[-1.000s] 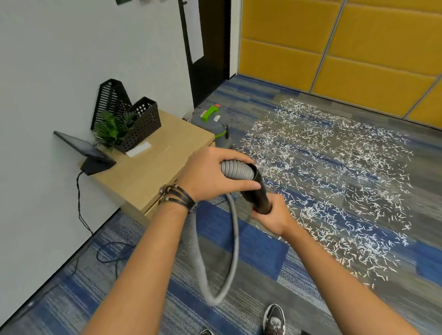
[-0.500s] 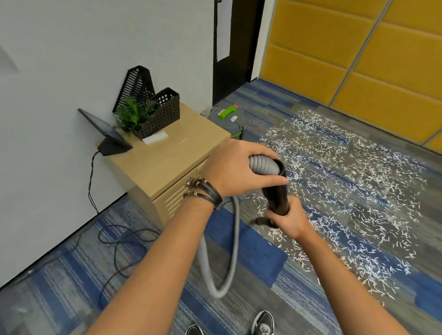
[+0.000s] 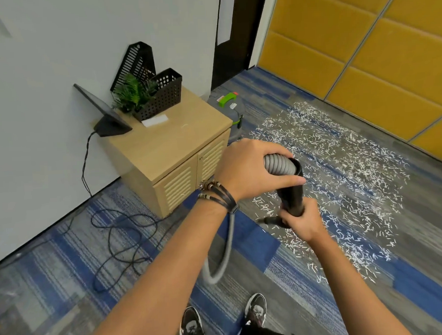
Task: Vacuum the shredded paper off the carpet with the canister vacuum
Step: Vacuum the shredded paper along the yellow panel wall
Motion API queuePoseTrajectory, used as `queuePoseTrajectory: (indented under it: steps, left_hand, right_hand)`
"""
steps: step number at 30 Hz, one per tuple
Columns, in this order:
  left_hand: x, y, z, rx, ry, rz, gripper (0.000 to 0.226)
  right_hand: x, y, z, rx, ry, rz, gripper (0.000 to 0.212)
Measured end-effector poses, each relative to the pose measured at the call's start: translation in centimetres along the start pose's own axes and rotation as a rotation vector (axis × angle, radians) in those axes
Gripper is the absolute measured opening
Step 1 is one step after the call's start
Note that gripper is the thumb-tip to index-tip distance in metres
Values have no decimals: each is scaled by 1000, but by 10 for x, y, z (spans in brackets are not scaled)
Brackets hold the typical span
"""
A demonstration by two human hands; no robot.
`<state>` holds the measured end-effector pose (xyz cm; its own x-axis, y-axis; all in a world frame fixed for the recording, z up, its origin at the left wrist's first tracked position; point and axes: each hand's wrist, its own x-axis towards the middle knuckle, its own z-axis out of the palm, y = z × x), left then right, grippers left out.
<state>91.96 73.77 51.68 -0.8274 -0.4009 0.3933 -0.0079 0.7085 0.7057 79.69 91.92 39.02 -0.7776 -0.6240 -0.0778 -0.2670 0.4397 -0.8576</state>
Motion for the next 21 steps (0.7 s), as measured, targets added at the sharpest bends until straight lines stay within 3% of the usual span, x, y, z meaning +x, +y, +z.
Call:
queuePoseTrajectory:
  steps: [5, 11, 18, 21]
  left_hand:
    - [0, -12, -3, -42, -71, -3, 55]
    - [-4, -7, 2, -74, -144, -3, 57]
    - [-11, 30, 15, -20, 6, -4, 49]
    - [-7, 52, 17, 26, 3, 6, 47]
  right_hand:
    - [-4, 2, 14, -31, -1, -6, 40]
    - [-32, -2, 1, 6, -32, 33, 22]
    - [-30, 1, -30, 23, 7, -53, 31]
    - [-27, 1, -42, 66, -59, -64, 28]
